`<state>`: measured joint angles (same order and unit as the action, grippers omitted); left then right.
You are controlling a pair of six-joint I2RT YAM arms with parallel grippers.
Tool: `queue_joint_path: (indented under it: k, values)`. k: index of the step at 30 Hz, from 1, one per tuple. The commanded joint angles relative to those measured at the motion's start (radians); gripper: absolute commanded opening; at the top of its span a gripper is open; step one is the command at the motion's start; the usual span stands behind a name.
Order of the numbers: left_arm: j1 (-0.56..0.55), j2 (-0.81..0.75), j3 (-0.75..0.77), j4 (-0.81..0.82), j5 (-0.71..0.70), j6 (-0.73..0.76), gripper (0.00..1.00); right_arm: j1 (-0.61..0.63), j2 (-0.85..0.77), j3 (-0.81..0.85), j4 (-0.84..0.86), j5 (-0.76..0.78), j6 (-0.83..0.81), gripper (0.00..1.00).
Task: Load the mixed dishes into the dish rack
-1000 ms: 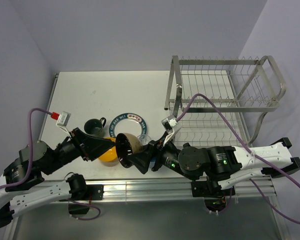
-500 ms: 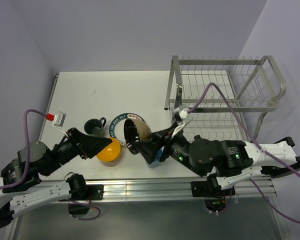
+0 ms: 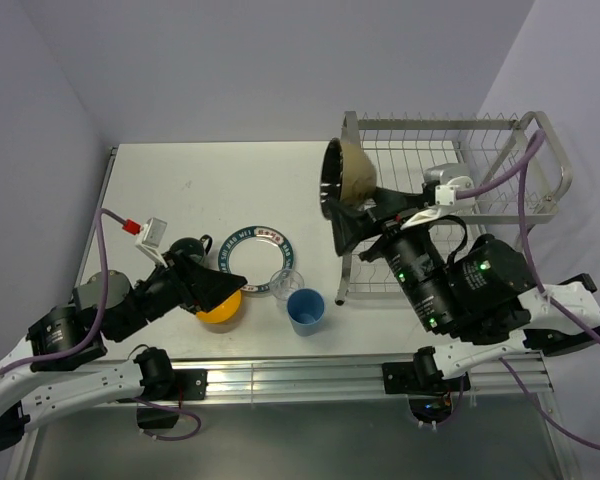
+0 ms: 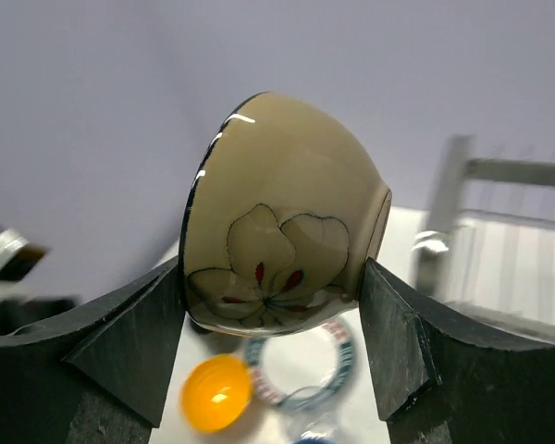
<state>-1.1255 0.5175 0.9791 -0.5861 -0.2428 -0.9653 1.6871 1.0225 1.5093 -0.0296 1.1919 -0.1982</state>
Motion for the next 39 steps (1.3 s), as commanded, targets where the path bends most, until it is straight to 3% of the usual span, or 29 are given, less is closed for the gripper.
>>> queue_joint_path:
  k: [1, 3, 8, 17, 23, 27, 30, 36, 39]
  values:
    - [-0.003, 0.013, -0.019, 0.066, 0.030, 0.025, 0.70, -0.039, -0.022, -0.047, 0.642, 0.158, -0.606, 0.00]
    - [-0.003, 0.016, -0.025, 0.071, 0.031, 0.030, 0.70, -0.085, -0.024, -0.043, 0.712, 0.176, -0.741, 0.00]
    - [-0.003, 0.032, -0.033, 0.083, 0.043, 0.040, 0.70, -0.275, -0.050, -0.054, 0.711, 0.198, -0.816, 0.00]
    - [-0.003, 0.079, -0.066, 0.147, 0.074, 0.037, 0.68, -0.467, -0.107, -0.119, 0.678, 0.230, -0.926, 0.00]
    - [-0.003, 0.196, -0.028, 0.184, 0.040, 0.057, 0.67, -0.578, -0.069, -0.190, 0.663, 0.218, -0.952, 0.00]
    - [-0.003, 0.320, 0.053, 0.218, -0.007, 0.095, 0.67, -0.690, -0.033, -0.228, 0.625, 0.158, -0.905, 0.00]
    - [-0.003, 0.399, 0.094, 0.264, -0.018, 0.100, 0.66, -0.800, -0.004, -0.218, 0.498, 0.100, -0.807, 0.00]
    - [-0.002, 0.530, 0.268, 0.158, 0.020, 0.014, 0.65, -1.021, 0.044, -0.186, 0.194, -0.026, -0.528, 0.00]
    - [0.001, 0.587, 0.376, 0.069, 0.091, -0.049, 0.65, -1.075, 0.062, -0.228, 0.162, -0.029, -0.463, 0.00]
